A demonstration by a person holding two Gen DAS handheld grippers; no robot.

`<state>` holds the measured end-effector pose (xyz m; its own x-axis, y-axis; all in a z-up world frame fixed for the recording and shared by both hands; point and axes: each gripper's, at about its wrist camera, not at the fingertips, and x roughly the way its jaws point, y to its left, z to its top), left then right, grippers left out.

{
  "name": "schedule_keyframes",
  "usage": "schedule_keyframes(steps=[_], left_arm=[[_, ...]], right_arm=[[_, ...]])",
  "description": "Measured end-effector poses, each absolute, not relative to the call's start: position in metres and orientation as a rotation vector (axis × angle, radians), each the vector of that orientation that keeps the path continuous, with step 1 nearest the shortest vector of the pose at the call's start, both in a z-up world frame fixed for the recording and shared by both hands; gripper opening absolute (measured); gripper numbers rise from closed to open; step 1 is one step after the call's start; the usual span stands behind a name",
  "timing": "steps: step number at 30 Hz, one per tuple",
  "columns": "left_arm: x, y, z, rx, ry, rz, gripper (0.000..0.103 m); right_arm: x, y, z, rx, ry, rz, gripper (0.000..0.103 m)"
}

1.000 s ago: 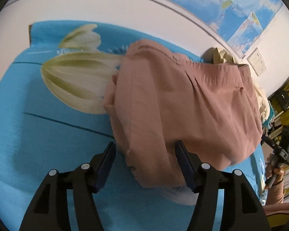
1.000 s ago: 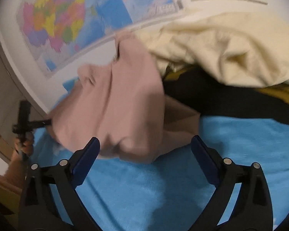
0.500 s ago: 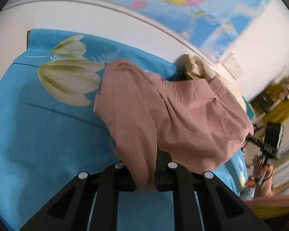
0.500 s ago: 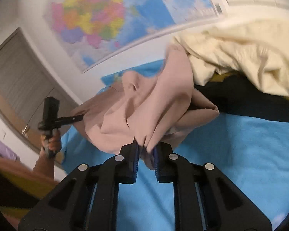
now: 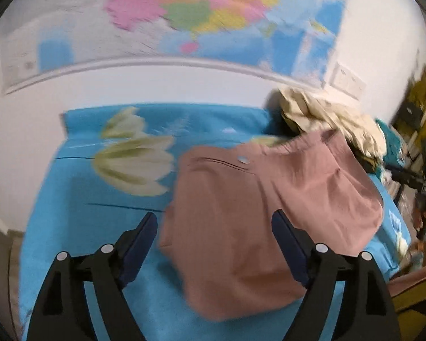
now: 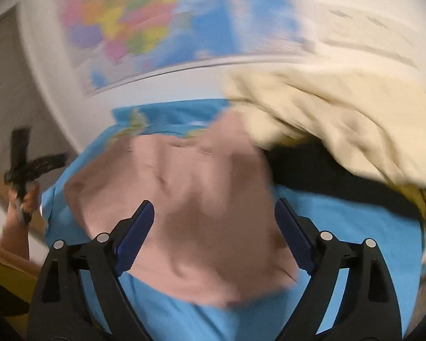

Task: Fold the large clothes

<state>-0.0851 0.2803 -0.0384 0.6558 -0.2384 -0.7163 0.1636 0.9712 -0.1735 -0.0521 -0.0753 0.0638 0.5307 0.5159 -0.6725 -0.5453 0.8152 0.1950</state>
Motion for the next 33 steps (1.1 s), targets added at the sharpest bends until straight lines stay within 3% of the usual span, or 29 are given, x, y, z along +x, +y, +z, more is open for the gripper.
schedule_keyframes(steps=[4,5,6,7,9,11,12,17,20,21,22,23,24,33], left_arm=[[-0.049,0.246,-0.078,0.013,0.963,-0.197,0.079],[-0.041,0.243,-0.088,0.020,0.995,-0.182,0.076],[-0.037,0.242,-0.094,0.013,1.006,-0.175,0.073],[-0.037,0.241,-0.098,0.009,1.003,-0.170,0.062],[-0.034,0.244,-0.102,0.007,1.001,-0.163,0.038],[-0.032,0.256,-0.099,-0.050,0.995,-0.135,0.010],[-0.032,0.259,-0.097,-0.081,0.988,-0.133,0.007],[-0.042,0.279,-0.073,-0.190,0.877,-0.108,0.004],[-0.034,0.279,-0.085,-0.176,0.912,-0.073,0.007],[-0.033,0.279,-0.090,-0.171,0.929,-0.075,0.010],[-0.030,0.278,-0.098,-0.166,0.955,-0.077,0.020],[-0.028,0.278,-0.103,-0.164,0.967,-0.062,0.027],[-0.029,0.279,-0.107,-0.159,0.968,-0.058,0.029],[-0.033,0.286,-0.110,-0.174,0.954,-0.074,0.035]], right_arm=[[-0.033,0.007,0.040,-0.237,0.810,0.716,0.083],[-0.029,0.016,0.035,-0.259,0.821,0.723,0.079],[-0.022,0.031,0.028,-0.284,0.836,0.735,0.066],[-0.015,0.044,0.019,-0.328,0.848,0.732,0.042],[-0.003,0.056,0.005,-0.375,0.877,0.690,0.011],[0.007,0.056,0.008,-0.312,0.895,0.708,0.007],[0.011,0.055,0.019,-0.277,0.870,0.715,0.006],[0.022,0.068,0.047,-0.292,0.751,0.688,0.006],[0.049,0.083,0.021,-0.331,0.834,0.653,0.015],[0.057,0.086,0.009,-0.340,0.876,0.648,0.027],[0.063,0.085,-0.003,-0.344,0.908,0.626,0.035],[0.064,0.082,-0.008,-0.337,0.923,0.626,0.050],[0.064,0.079,-0.009,-0.314,0.930,0.635,0.060],[0.031,-0.014,0.043,-0.199,0.749,0.493,0.073]])
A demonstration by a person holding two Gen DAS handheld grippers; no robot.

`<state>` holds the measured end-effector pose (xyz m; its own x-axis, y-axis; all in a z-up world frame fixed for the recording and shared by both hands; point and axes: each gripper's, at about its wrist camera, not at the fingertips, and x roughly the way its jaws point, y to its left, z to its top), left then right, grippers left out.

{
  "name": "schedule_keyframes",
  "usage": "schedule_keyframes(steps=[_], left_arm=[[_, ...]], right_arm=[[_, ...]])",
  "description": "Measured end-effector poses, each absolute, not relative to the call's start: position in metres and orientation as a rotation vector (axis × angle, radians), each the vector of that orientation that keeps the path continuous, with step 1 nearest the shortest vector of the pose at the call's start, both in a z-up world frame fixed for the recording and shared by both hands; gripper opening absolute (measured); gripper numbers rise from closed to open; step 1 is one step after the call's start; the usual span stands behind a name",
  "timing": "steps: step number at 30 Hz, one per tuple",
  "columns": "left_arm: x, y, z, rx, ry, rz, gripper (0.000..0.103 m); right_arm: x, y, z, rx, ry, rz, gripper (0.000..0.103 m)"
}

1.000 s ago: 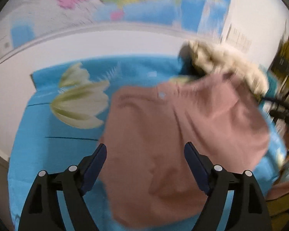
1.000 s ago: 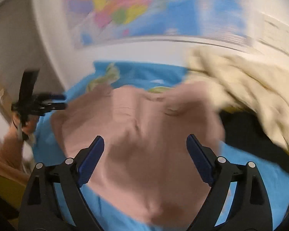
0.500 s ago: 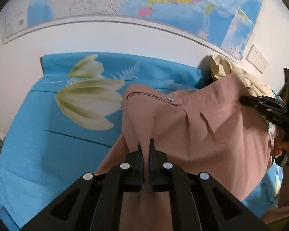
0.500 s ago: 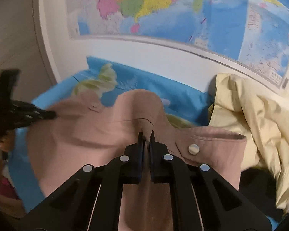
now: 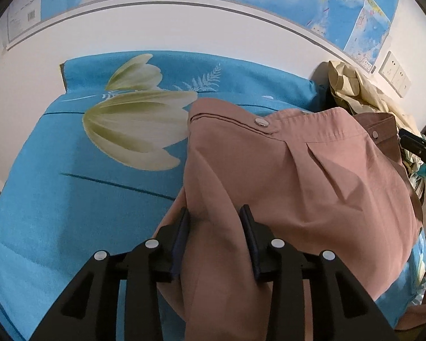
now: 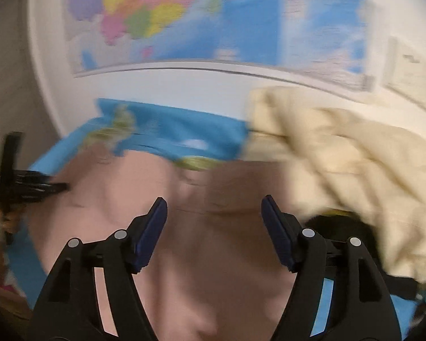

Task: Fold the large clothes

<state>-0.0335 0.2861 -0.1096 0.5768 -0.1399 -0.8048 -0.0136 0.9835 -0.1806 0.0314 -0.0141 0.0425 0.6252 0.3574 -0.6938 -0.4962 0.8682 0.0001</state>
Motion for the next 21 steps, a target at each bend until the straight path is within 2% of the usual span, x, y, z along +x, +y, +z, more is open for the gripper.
schedule_keyframes(steps=[2,3,4,5,6,10,12,14,15,16,19,21], left_arm=[[-0.032,0.286,-0.111,-0.175,0.955,-0.072,0.036],[-0.032,0.285,-0.111,-0.178,0.955,-0.070,0.036],[-0.032,0.285,-0.112,-0.179,0.954,-0.070,0.036],[-0.033,0.285,-0.112,-0.180,0.955,-0.067,0.037],[-0.033,0.285,-0.111,-0.181,0.956,-0.064,0.037],[-0.033,0.287,-0.111,-0.180,0.958,-0.052,0.041],[-0.031,0.289,-0.113,-0.191,0.963,-0.054,0.043],[-0.030,0.288,-0.113,-0.184,0.966,-0.048,0.047],[-0.031,0.288,-0.113,-0.176,0.966,-0.040,0.048],[-0.032,0.287,-0.112,-0.175,0.965,-0.036,0.048],[-0.039,0.293,-0.106,-0.195,0.947,-0.028,0.051],[-0.048,0.298,-0.101,-0.204,0.927,-0.017,0.056]], right_arm=[[0.033,-0.024,0.035,-0.232,0.782,0.454,0.070],[0.036,-0.023,0.024,-0.280,0.802,0.415,0.060],[0.039,-0.024,0.016,-0.309,0.820,0.398,0.027],[0.041,-0.024,0.009,-0.324,0.842,0.392,0.011],[0.045,-0.028,0.005,-0.291,0.879,0.406,0.004],[0.048,-0.076,0.021,-0.079,0.837,0.381,0.003],[0.056,-0.102,0.011,0.058,0.903,0.392,0.003],[0.056,-0.101,-0.003,0.042,0.964,0.387,0.006],[0.054,-0.097,-0.010,0.010,0.990,0.395,0.011],[0.052,-0.096,-0.012,0.003,0.989,0.390,0.027],[0.045,-0.112,-0.001,0.085,0.943,0.379,0.061],[0.032,-0.129,0.013,0.153,0.905,0.389,0.063]])
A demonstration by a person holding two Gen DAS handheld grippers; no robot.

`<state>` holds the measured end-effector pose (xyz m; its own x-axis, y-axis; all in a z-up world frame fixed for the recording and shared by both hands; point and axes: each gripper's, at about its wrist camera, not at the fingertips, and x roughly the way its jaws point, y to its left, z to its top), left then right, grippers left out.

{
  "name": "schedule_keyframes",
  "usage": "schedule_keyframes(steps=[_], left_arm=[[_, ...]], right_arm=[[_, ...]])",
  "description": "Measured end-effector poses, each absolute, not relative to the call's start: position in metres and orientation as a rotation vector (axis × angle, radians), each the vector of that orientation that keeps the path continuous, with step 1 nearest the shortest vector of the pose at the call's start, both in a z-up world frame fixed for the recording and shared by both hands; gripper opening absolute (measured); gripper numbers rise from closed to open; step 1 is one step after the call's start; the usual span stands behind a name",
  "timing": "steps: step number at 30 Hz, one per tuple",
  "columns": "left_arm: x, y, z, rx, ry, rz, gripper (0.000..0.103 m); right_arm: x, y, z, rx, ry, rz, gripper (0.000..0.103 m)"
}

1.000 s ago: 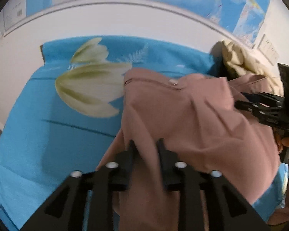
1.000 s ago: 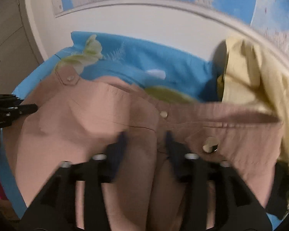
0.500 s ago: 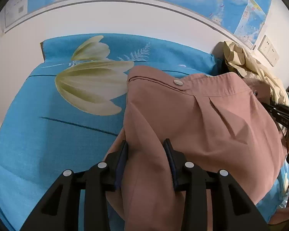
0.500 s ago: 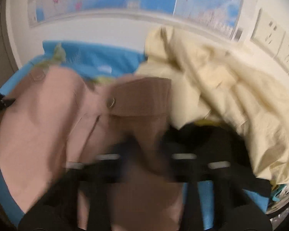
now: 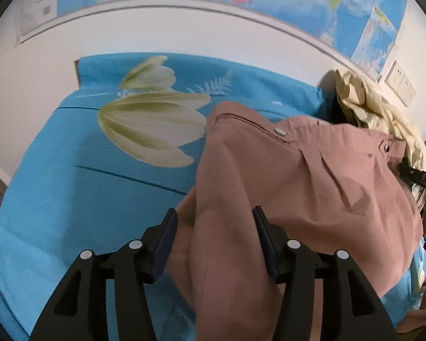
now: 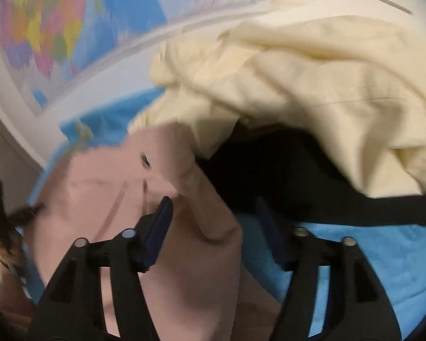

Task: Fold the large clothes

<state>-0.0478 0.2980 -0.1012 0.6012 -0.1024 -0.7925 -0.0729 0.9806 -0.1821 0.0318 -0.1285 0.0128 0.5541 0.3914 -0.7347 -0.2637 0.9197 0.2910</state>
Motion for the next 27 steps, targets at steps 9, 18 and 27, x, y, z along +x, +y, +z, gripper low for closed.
schedule_keyframes(steps=[9,18,27], left_arm=[[-0.081,0.309,-0.105,-0.241,0.940,0.033,0.072],[-0.102,0.315,-0.108,-0.320,0.953,0.041,0.078],[-0.141,0.297,-0.110,-0.412,0.955,-0.054,0.079]], right_arm=[[-0.018,-0.115,0.017,0.103,0.890,0.531,0.072],[-0.014,-0.129,-0.009,0.238,0.974,0.505,0.080],[-0.058,-0.168,-0.012,0.465,1.012,0.547,0.093]])
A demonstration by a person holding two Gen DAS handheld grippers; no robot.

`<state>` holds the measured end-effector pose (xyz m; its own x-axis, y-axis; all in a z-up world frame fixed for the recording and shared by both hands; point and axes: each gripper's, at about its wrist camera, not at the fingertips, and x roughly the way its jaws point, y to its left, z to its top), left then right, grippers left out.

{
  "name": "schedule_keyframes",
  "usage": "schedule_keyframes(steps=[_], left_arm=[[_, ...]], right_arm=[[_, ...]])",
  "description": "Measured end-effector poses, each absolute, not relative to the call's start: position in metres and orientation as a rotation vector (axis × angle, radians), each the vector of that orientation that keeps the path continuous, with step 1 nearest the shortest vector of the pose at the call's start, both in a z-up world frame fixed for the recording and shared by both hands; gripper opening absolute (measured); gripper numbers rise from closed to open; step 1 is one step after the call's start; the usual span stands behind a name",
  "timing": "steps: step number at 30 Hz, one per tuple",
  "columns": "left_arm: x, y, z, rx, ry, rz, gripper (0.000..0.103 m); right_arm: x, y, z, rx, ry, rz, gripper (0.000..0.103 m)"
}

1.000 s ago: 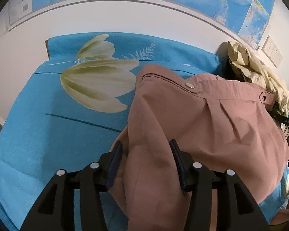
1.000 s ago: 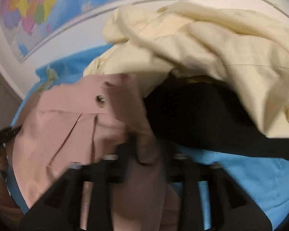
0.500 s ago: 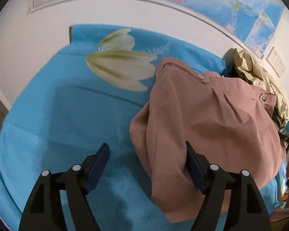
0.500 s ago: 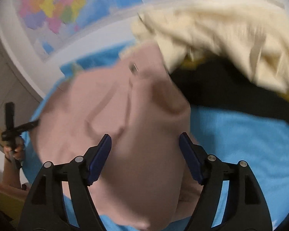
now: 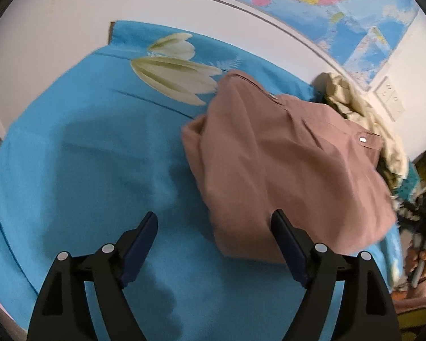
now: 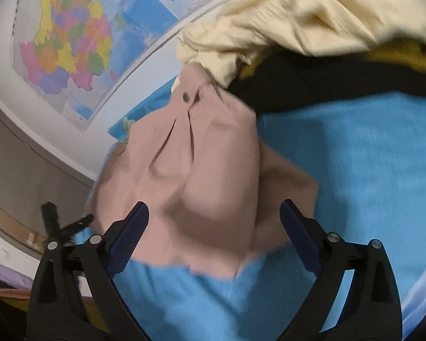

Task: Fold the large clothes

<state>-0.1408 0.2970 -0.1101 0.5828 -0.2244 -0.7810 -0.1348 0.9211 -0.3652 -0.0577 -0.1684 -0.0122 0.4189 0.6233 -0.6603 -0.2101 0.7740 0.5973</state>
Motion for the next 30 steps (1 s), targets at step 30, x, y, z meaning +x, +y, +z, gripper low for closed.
schedule_keyframes(steps=[30], left_arm=[[-0.102,0.256,-0.125,-0.667,0.955,-0.281,0.096]], right_arm=[[-0.080,-0.142,-0.054,0.750,1.129,0.594,0.096]])
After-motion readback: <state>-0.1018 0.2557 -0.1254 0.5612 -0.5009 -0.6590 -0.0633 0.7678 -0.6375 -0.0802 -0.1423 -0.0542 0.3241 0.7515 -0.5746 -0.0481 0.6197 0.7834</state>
